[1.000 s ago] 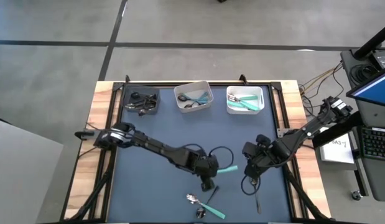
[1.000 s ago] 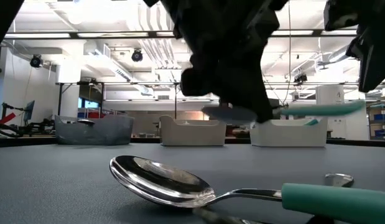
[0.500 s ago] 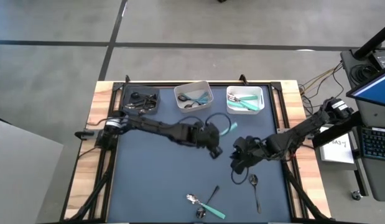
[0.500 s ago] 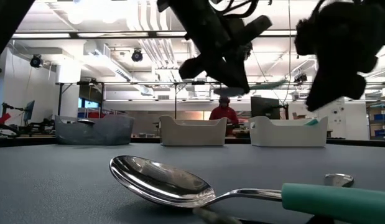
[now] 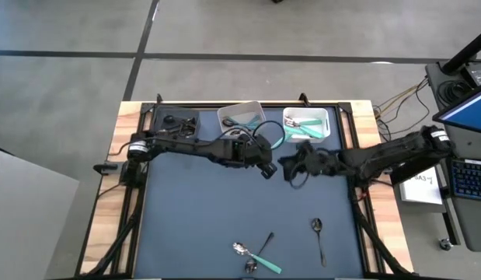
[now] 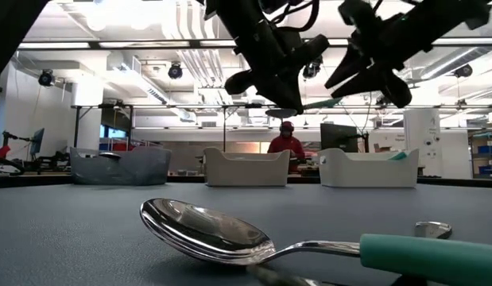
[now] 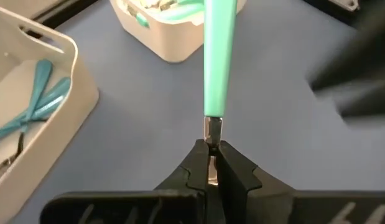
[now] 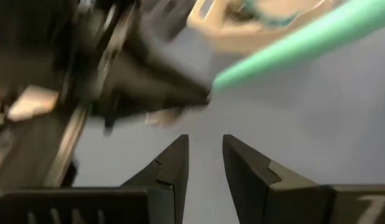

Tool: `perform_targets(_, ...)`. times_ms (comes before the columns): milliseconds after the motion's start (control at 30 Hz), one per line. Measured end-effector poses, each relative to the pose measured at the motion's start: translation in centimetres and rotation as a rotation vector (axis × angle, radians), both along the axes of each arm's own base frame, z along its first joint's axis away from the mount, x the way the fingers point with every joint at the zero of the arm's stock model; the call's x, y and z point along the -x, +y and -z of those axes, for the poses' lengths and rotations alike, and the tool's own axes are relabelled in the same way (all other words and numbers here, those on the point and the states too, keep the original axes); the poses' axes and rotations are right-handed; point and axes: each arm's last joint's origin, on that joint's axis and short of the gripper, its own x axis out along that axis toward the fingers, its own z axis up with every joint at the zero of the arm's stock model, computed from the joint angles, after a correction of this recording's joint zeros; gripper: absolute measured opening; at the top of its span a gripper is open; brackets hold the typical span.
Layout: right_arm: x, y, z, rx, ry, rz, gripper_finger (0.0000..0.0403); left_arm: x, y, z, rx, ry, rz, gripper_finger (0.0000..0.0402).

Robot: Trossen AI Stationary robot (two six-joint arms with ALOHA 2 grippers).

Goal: Sort silverware by color (type)
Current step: Put the light blue spoon into the white bin

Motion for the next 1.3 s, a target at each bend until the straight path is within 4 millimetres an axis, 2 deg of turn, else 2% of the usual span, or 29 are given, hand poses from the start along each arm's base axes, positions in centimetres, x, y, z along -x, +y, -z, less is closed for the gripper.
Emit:
perform_targets(167,0.5,-3.2,-0.9,-0.032,-0.042,0.076,0.0104,-0.1,1.4,-0.3,-0.026,-0.004,-0.002,0.0001)
perform_targets(367,0.7,-5.9,-0.7,-0.089,-0.049,0.176,0.0152,-0.1,3.8,-0.5,-0.042,-0.019,-0.038,0.0002)
perform_targets(533,0.5,-7.3,-0.7,-0.103,-0.094,0.241,0.0188,-0.5,4.3,-0.8,-0.039,-0.068,-0.018,0.0003)
perform_targets(700,-0.1,-7.9,-1.2,-0.114,-0.184,0.218,0.0201,-0.6,5.0,-1.0,-0.028,-0.107,-0.039,0.0003)
perform_targets(1033,-0.4,-9.2,-0.4,-0.119,-0.171,0.309,0.0179,-0.7,5.1,-1.1,-0.039,-0.115,-0.028,0.0003)
perform_targets(1167,-0.3,-9.5,-0.4,-0.118,-0.169,0.319,0.0145,-0.7,5.1,-1.1,-0.039,-0.115,-0.028,0.0003)
perform_targets(1300,-0.3,-9.6,-0.5,-0.095,-0.167,0.311,0.0088,-0.7,5.1,-1.1,-0.042,-0.113,-0.025,0.0003)
